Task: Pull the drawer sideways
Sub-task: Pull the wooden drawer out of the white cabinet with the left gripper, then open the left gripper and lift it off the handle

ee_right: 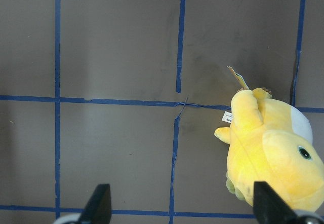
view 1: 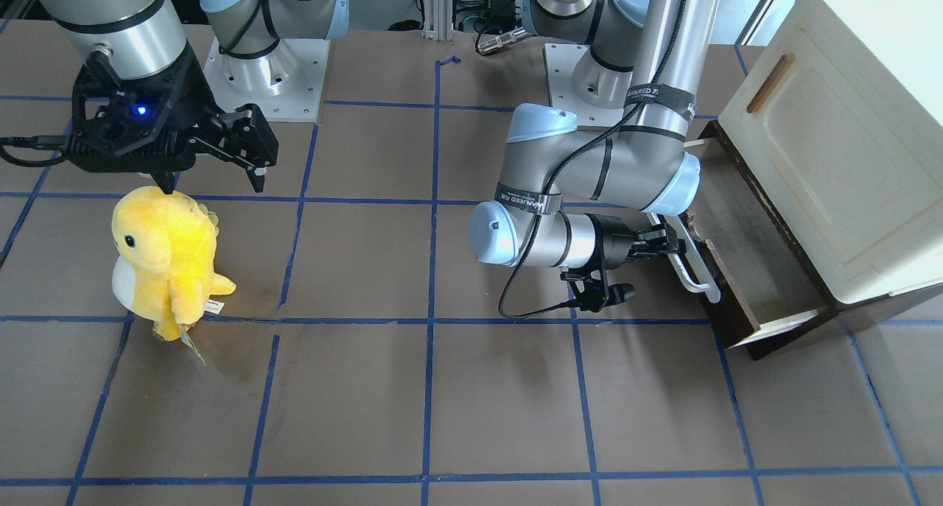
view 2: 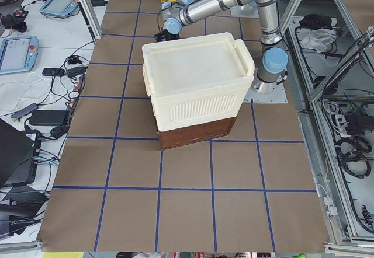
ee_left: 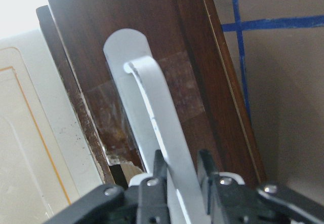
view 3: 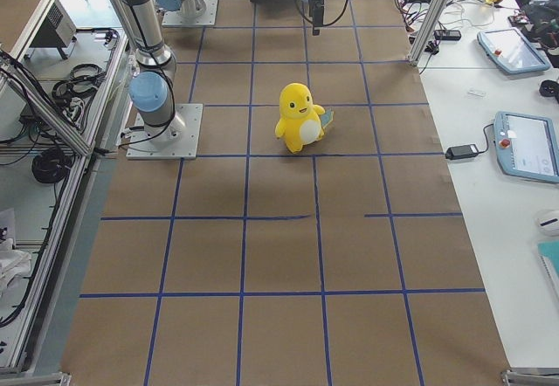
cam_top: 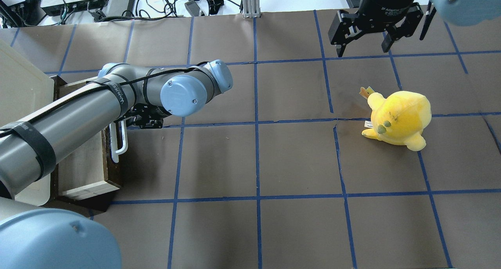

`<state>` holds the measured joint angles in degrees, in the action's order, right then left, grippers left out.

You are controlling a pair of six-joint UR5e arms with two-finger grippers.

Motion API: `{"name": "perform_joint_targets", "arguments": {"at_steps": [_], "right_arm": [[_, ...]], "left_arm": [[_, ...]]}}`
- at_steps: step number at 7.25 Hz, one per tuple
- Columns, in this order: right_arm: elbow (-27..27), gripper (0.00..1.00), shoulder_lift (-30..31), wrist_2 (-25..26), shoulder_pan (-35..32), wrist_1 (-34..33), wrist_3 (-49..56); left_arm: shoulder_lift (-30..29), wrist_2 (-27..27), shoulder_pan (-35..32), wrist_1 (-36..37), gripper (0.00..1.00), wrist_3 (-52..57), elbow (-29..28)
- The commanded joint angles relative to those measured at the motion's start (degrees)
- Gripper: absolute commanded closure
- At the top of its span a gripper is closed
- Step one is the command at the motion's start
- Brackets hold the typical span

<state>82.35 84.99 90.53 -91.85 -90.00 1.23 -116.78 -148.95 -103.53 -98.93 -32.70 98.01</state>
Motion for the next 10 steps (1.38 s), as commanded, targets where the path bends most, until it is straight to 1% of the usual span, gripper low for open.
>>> {"name": "perform_joint_targets", "arguments": {"at_steps": [1, 2, 3, 5, 6, 7, 8, 9, 10], "right_arm": [[0.0, 0.0, 0.0, 0.0, 0.0, 0.0, 0.0], [0.0, 0.0, 0.0, 0.0, 0.0, 0.0, 0.0], [0.0, 0.0, 0.0, 0.0, 0.0, 0.0, 0.0], [0.0, 0.0, 0.0, 0.0, 0.0, 0.0, 0.09], [0.0, 0.0, 0.0, 0.0, 0.0, 0.0, 0.0], [0.0, 0.0, 0.0, 0.0, 0.0, 0.0, 0.0], [0.0, 0.0, 0.0, 0.0, 0.0, 0.0, 0.0], [0.0, 0.0, 0.0, 0.0, 0.0, 0.0, 0.0], [0.0, 0.0, 0.0, 0.0, 0.0, 0.0, 0.0]], "left_arm": [[0.07, -0.46, -0.01, -0.29, 0.37, 0.0, 0.07], [0.24, -0.46, -0.09, -0.12, 0.14, 0.0, 0.07], [0.24, -0.46, -0.1, -0.29, 0.04, 0.0, 0.25], [0.77, -0.73, -0.1, -0.21, 0.03, 0.09, -0.01], [1.73, 0.06, -0.18, -0.03, 0.01, 2.79, -0.71], [3.65, 4.33, -0.44, 0.14, 0.01, 10.3, -3.68], [4.37, 11.85, -0.19, 0.06, 0.02, 12.2, -8.84], [5.94, 24.98, 0.51, 0.14, 0.03, 12.3, -13.5], [7.96, 30.77, 0.61, 0.23, 0.03, 14.83, -15.55]]}}
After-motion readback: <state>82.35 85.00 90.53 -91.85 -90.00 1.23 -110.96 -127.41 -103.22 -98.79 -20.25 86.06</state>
